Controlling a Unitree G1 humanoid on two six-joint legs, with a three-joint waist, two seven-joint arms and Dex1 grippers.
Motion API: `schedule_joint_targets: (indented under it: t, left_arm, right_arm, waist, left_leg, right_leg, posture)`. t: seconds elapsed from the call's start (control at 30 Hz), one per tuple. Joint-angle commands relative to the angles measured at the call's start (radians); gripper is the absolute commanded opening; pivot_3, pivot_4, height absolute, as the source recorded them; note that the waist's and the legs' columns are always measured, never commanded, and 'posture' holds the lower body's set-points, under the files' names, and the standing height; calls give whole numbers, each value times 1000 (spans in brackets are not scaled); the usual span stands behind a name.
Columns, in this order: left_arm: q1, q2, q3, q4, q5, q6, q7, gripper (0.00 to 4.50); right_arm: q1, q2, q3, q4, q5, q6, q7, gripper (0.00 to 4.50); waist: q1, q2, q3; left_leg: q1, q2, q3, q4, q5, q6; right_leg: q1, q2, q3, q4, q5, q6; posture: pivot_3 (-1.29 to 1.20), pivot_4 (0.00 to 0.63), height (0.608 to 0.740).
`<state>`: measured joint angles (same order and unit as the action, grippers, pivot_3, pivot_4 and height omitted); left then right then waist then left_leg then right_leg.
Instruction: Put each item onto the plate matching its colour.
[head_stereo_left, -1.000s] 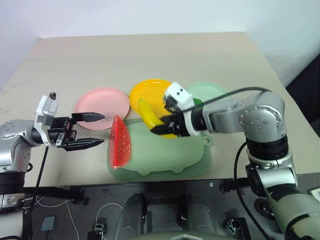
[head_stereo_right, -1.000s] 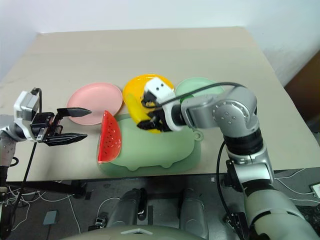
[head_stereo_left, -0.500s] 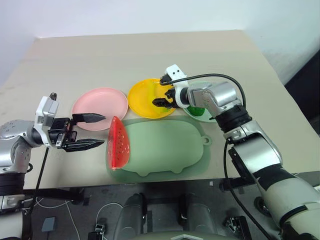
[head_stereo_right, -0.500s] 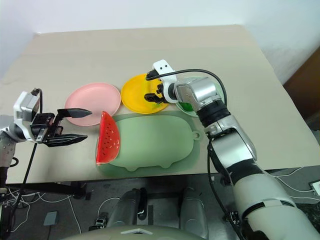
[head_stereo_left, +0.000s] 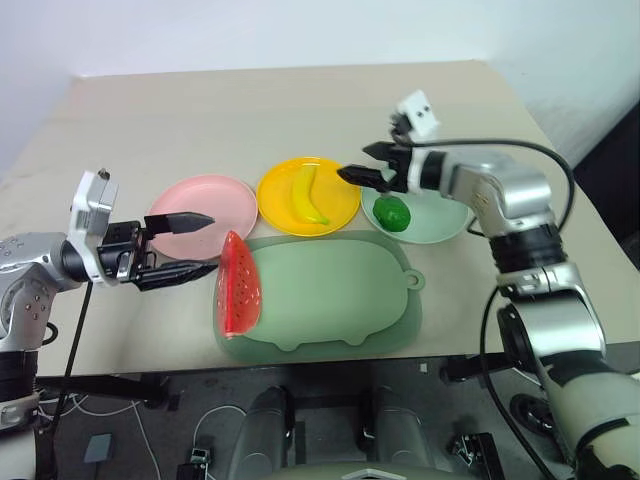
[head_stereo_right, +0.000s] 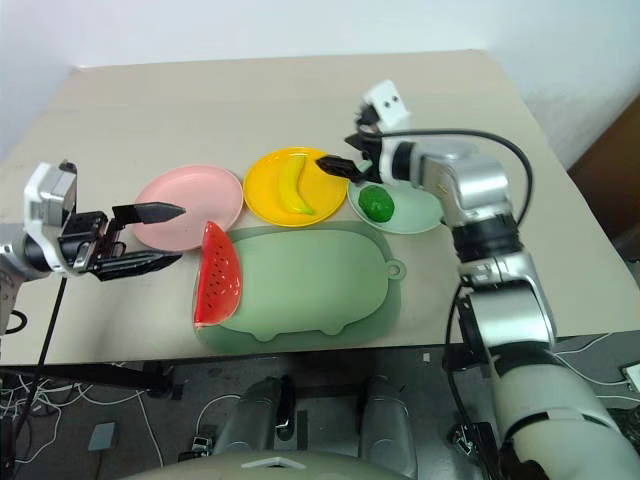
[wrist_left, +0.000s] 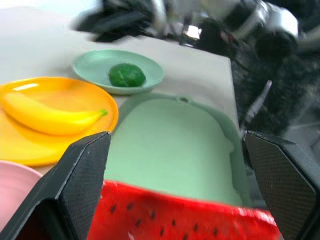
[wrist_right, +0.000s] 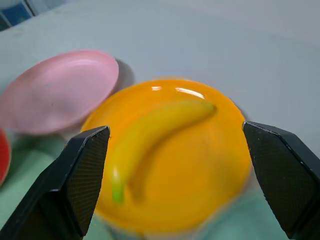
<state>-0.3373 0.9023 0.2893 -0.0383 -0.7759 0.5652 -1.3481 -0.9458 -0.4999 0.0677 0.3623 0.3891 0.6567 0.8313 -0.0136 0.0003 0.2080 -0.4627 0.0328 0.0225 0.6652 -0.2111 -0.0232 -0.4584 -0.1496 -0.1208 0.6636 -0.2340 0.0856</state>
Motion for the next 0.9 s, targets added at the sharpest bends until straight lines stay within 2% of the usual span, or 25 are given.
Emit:
schedule_joint_targets:
  t: [0.03, 0.2, 0.33, 0.53, 0.67, 0.73, 0.9]
  left_arm:
    - [-35, 35, 36, -81, -42, 102, 103, 4500]
    - [-72, 18, 60, -179, -86, 234, 311, 4500]
    - [-121, -41, 51, -284, -116, 332, 537, 4500]
    - [-249, -150, 30, -383, -160, 532, 896, 4500]
    - [-353, -239, 8, -417, -105, 732, 1180, 4500]
    - [-408, -322, 40, -422, -93, 822, 1303, 4500]
    - [-512, -443, 42, -444, 38, 1031, 1499, 4500]
  right_arm:
    - [48, -72, -119, -97, 93, -3, 102, 4478]
    - [127, -148, -214, -70, 104, -100, 170, 4478]
    - [166, -219, -202, -23, 95, -146, 306, 4478]
    - [187, -258, -221, 10, 162, -173, 549, 4478]
    - [137, -255, -204, 99, 127, -227, 595, 4478]
    - [121, -248, -193, 140, 100, -265, 600, 4478]
    - [86, -227, -181, 205, 72, -298, 610, 4478]
  waist:
    - [0, 0, 0]
    - [-3, 0, 0]
    - [2, -1, 1]
    - [2, -2, 2]
    - [1, -6, 3]
    - [3, -7, 4]
    - [3, -11, 7]
  left_leg:
    - [0, 0, 0, 0, 0, 0]
    - [2, 0, 2, 0, 0, -1]
    - [2, 0, 1, 1, 1, -1]
    - [2, 0, 2, 3, 1, -2]
    - [7, 0, 2, 3, 2, -2]
    - [8, 0, 2, 4, 2, -3]
    - [11, -1, 1, 4, 2, -3]
  right_leg:
    - [0, 0, 0, 0, 0, 0]
    - [1, 0, 2, 1, 0, 1]
    - [2, 0, 2, 0, -1, 5]
    - [3, 0, 3, 0, 1, 5]
    - [9, 0, 3, 0, 1, 7]
    - [10, 0, 3, 0, 1, 7]
    - [13, 0, 3, -1, 1, 7]
  posture:
    - [0, 150, 677]
    - [0, 150, 677]
    - [0, 150, 677]
    - [0, 150, 677]
    - [0, 150, 677]
    - [0, 150, 677]
    - [0, 150, 677]
